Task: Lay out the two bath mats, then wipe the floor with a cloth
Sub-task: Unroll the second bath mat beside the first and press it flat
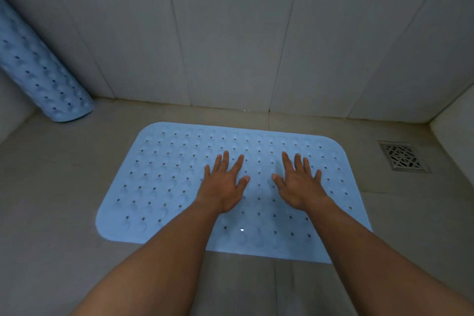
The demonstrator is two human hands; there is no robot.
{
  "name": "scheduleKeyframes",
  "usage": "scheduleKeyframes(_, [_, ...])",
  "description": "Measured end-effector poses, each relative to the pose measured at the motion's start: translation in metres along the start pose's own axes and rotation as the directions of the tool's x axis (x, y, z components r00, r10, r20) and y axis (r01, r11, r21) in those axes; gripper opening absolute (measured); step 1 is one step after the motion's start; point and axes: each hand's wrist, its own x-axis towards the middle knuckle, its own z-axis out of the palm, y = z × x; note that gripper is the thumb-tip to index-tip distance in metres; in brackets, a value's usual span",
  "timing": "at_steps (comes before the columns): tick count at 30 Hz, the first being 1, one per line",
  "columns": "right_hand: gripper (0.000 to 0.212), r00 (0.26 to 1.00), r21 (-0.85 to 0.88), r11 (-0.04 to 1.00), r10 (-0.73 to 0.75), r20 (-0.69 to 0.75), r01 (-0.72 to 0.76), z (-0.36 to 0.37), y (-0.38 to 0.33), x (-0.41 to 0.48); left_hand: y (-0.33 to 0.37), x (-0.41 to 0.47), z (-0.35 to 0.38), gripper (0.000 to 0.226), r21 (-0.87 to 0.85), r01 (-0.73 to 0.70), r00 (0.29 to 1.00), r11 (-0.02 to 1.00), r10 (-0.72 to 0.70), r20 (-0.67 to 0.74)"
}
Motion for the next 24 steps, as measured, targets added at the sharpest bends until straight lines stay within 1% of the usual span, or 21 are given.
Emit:
scheduleKeyframes(3, [0.07, 0.997, -0.008, 0.997, -0.076, -0.003, 0.076, -0.019, -0.05, 0.012, -0.042, 0.002, -0.044, 0.063, 0.0, 0.029, 0.996, 1.0, -0.029, -0.086])
scheduleKeyframes(6, [0.07, 0.984, -0.012, 0.984, -0.177, -0.037, 0.176, -0.043, -0.115, 0.032, -0.092, 0.005, -0.096, 0.062, 0.022, 0.073, 0.985, 0.997, -0.069, -0.156])
scheduleKeyframes(8, [0.071, 0.967, -0.014, 0.97, -0.242, -0.078, 0.241, -0.059, -0.164, 0.044, -0.13, 0.006, -0.133, 0.06, 0.045, 0.104, 0.969, 0.994, -0.091, -0.23])
scheduleKeyframes(11, [0.072, 0.933, -0.029, 0.942, -0.334, -0.13, 0.333, -0.081, -0.242, 0.064, -0.192, 0.008, -0.185, 0.056, 0.034, 0.152, 0.92, 0.988, -0.129, -0.369])
scheduleKeyframes(16, [0.073, 0.87, -0.074, 0.879, -0.476, -0.131, 0.47, -0.103, -0.36, 0.09, -0.284, 0.008, -0.261, 0.052, -0.044, 0.192, 0.813, 0.98, -0.183, -0.553])
scheduleKeyframes(18, [0.074, 0.85, -0.097, 0.859, -0.512, -0.124, 0.503, -0.111, -0.403, 0.096, -0.311, 0.007, -0.286, 0.049, -0.084, 0.197, 0.782, 0.977, -0.209, -0.587])
scheduleKeyframes(22, [0.076, 0.826, -0.134, 0.83, -0.554, -0.104, 0.541, -0.129, -0.484, 0.105, -0.356, 0.003, -0.334, 0.047, -0.123, 0.205, 0.757, 0.971, -0.237, -0.609])
scheduleKeyframes(24, [0.077, 0.808, -0.122, 0.811, -0.583, -0.089, 0.572, -0.138, -0.521, 0.11, -0.375, 0.0, -0.357, 0.045, -0.182, 0.216, 0.721, 0.959, -0.282, -0.633])
